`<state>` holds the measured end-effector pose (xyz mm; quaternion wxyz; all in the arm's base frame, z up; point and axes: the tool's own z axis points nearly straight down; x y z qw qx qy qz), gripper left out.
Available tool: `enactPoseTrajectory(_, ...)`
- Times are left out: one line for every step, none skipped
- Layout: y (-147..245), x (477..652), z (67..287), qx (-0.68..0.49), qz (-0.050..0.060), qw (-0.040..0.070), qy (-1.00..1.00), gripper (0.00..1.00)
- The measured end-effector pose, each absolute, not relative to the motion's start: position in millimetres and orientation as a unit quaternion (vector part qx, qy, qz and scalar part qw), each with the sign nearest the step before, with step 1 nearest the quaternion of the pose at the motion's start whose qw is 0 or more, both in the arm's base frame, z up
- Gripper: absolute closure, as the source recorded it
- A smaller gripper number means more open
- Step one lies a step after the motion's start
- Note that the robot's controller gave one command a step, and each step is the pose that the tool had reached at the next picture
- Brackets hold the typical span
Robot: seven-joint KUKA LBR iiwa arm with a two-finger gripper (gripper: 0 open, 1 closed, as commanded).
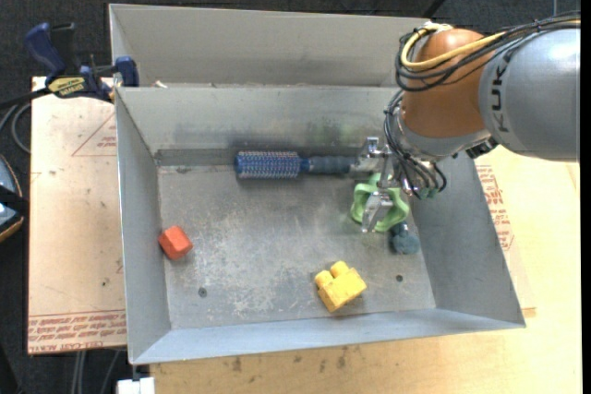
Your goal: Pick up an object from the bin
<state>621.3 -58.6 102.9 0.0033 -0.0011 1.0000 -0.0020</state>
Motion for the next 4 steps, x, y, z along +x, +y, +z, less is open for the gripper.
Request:
enactPoseTrajectory(-89, 617.7, 103, -0.107, 0.000, 0.002, 0.994, 0.00)
enactPoseTrajectory(-106, 624.6, 74, -0.119, 0.002, 0.003, 0.993, 0.00)
enactPoseTrajectory(-128, 611.4, 75, -0.304, 0.000, 0.009, 0.953, 0.00)
enactPoseTrajectory(-125, 612.7, 77, -0.304, 0.002, 0.011, 0.952, 1.00)
